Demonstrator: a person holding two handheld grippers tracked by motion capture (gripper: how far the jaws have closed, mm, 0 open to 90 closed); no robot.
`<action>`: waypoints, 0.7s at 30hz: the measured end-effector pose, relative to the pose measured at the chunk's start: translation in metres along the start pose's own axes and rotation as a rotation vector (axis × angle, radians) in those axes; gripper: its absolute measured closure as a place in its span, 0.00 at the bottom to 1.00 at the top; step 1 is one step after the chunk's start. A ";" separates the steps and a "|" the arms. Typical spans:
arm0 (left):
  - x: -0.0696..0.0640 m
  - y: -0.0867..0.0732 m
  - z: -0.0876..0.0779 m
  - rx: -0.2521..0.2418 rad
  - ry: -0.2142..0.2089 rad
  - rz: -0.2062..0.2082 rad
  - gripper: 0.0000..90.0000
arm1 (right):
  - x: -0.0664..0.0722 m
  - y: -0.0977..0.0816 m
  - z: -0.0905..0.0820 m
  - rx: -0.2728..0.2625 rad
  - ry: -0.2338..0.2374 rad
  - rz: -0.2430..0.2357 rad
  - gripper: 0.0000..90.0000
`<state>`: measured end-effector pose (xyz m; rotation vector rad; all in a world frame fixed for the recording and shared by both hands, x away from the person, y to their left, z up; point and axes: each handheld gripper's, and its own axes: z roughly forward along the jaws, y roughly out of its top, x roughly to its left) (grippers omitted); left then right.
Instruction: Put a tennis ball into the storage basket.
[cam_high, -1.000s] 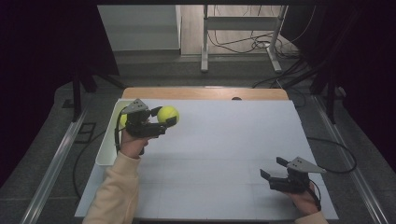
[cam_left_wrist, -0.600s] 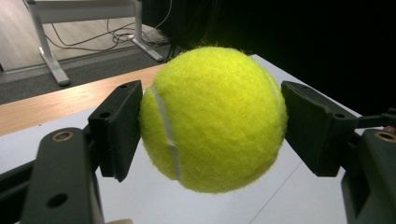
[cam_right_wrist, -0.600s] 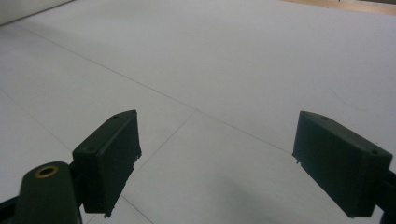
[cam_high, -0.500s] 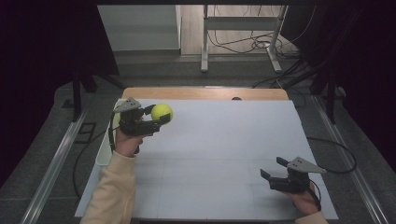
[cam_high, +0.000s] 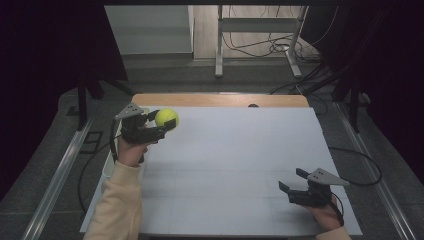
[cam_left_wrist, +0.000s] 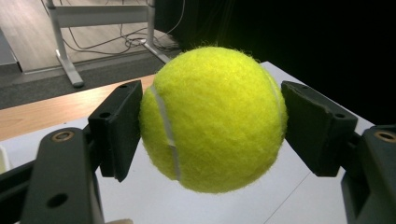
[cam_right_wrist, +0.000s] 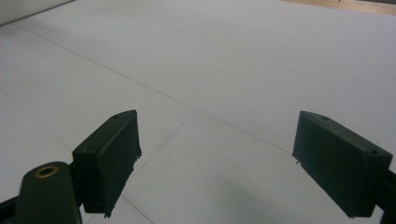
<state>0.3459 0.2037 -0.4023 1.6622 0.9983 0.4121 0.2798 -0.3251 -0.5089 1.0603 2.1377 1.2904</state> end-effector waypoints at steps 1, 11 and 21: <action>0.001 0.000 -0.001 -0.002 0.005 -0.001 0.28 | 0.000 0.000 0.000 0.000 0.000 0.000 0.17; 0.008 0.000 -0.008 -0.014 0.028 -0.012 0.28 | 0.000 0.000 0.000 0.000 0.000 -0.001 0.17; 0.015 0.001 -0.015 -0.022 0.056 -0.021 0.28 | 0.000 0.000 0.000 0.000 -0.001 -0.001 0.17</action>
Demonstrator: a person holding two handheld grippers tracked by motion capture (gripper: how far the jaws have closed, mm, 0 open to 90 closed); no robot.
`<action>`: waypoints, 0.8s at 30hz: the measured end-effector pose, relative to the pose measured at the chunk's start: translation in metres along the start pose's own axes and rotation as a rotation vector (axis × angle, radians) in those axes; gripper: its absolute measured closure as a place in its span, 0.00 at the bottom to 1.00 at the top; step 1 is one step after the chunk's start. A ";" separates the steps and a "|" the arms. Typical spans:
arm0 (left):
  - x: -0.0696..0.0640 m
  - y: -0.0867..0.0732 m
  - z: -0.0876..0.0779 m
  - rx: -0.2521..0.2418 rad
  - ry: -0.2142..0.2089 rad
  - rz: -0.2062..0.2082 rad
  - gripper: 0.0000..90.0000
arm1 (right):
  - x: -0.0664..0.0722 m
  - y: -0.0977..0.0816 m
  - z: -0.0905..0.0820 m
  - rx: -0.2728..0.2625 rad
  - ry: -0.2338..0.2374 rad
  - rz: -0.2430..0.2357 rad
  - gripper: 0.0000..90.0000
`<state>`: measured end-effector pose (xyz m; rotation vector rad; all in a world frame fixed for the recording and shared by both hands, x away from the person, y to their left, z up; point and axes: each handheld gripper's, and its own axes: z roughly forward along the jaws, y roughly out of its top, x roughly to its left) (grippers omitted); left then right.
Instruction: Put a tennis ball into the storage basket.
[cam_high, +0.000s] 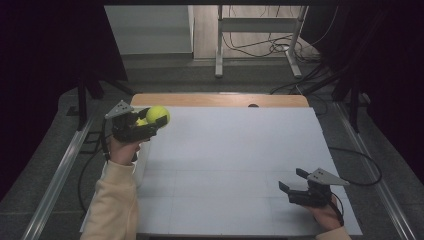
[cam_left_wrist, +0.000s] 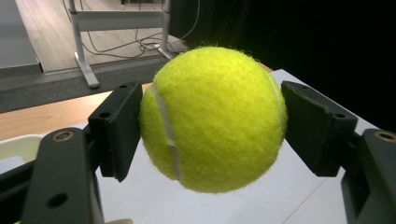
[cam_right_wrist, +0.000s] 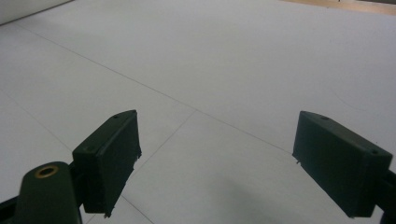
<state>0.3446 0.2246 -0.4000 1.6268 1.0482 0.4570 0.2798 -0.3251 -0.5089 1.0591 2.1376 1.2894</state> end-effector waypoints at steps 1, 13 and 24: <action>0.000 0.000 0.000 -0.002 0.002 -0.002 0.28 | 0.000 0.000 0.000 0.000 0.000 0.000 0.17; 0.009 -0.002 -0.005 0.000 0.042 -0.011 0.28 | 0.000 0.000 0.000 0.001 -0.001 0.000 0.17; 0.019 -0.004 -0.012 0.001 0.077 -0.027 0.28 | 0.000 0.000 0.000 0.000 -0.001 0.001 0.17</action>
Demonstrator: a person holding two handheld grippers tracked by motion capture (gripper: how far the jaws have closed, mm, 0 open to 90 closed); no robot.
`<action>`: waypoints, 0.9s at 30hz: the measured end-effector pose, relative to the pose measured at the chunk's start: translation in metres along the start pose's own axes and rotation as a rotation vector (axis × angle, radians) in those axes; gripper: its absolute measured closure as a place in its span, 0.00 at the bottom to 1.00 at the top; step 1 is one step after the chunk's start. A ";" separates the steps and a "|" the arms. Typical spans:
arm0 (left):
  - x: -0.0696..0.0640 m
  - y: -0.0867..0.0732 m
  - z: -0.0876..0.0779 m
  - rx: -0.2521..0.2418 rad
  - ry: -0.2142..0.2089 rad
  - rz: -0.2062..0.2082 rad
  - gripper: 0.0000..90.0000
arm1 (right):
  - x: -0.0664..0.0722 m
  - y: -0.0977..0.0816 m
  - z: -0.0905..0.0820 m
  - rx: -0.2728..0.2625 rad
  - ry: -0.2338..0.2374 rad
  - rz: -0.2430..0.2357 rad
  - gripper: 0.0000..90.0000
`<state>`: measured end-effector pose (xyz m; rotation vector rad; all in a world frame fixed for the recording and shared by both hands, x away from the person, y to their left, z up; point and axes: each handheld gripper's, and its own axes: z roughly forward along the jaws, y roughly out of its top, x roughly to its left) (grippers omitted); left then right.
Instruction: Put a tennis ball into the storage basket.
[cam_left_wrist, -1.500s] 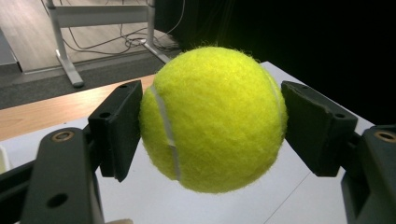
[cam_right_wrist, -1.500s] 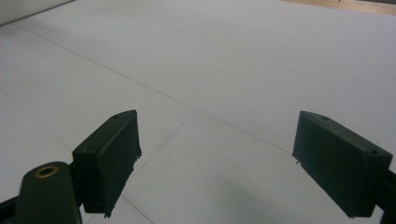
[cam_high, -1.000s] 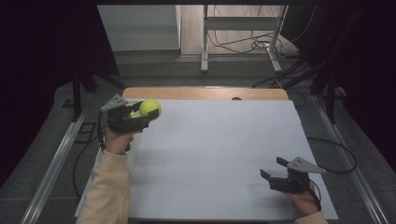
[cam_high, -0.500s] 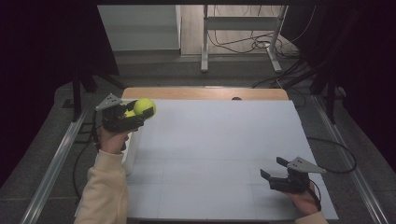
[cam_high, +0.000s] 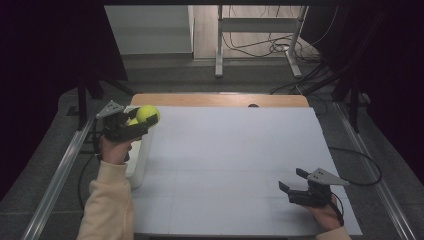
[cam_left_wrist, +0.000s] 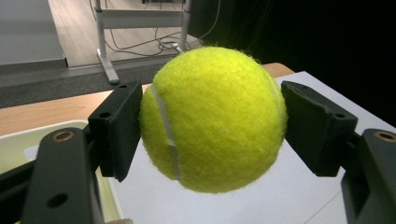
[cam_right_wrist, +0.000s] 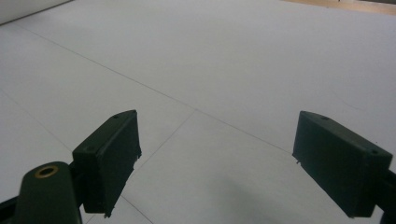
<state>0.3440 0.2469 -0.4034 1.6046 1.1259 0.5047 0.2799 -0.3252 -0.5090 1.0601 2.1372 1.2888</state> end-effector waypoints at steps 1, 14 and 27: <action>0.001 0.000 -0.001 0.000 0.006 0.000 0.28 | 0.000 0.000 0.000 0.000 0.000 0.000 0.17; 0.007 -0.003 -0.007 0.010 0.049 -0.005 0.28 | 0.001 0.001 0.000 -0.004 -0.003 -0.003 0.17; 0.018 -0.010 -0.011 0.032 0.091 -0.021 0.28 | 0.002 0.002 0.001 -0.002 -0.004 -0.018 0.17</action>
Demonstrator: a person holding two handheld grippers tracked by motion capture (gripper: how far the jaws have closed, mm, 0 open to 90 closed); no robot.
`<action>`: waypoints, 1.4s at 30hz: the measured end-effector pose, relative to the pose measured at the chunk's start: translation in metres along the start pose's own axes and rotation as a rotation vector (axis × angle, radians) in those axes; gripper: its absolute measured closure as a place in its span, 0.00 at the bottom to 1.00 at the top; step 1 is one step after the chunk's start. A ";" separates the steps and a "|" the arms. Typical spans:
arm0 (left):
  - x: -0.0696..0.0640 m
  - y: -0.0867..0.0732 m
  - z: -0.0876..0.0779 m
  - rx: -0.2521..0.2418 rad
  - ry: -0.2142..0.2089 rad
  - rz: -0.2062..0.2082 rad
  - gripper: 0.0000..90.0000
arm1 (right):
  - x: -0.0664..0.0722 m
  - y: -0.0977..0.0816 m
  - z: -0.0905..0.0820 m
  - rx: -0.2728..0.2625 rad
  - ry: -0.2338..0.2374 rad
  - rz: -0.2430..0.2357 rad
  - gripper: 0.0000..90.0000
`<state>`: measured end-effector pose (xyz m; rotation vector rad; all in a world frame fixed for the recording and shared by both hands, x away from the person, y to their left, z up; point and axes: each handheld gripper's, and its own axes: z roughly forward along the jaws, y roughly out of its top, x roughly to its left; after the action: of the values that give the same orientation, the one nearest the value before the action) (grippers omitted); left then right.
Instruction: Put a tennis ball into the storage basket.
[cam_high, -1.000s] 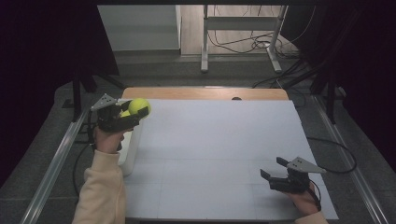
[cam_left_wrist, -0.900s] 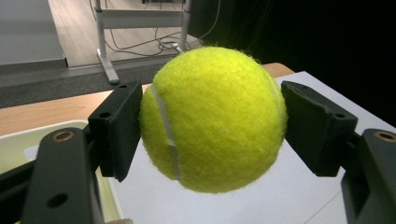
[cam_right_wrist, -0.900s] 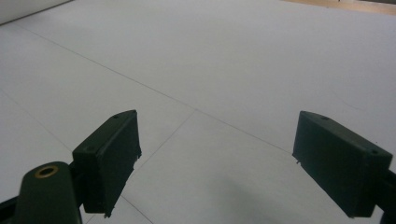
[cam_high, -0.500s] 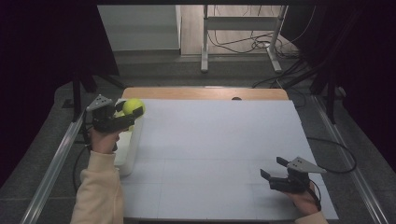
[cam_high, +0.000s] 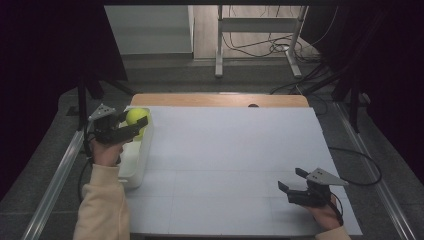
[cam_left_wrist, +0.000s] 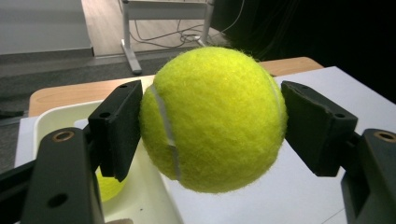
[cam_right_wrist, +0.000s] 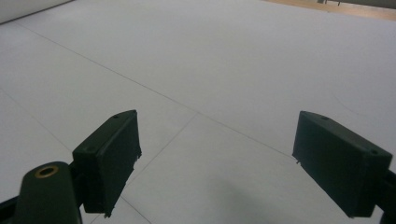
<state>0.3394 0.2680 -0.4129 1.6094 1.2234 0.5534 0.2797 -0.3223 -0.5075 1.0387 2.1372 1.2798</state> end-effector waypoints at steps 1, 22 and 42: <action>0.000 0.000 0.000 0.000 0.000 0.000 0.28 | 0.000 0.000 0.000 0.000 0.000 0.000 0.17; 0.012 -0.007 0.004 0.071 0.066 0.007 0.28 | -0.001 0.002 0.005 0.006 0.008 -0.009 0.17; 0.023 -0.014 0.014 0.177 0.142 0.004 0.28 | -0.001 0.002 0.010 0.013 0.023 -0.015 0.17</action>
<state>0.3530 0.2826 -0.4356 1.7443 1.4079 0.5837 0.2880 -0.3170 -0.5102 1.0166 2.1683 1.2787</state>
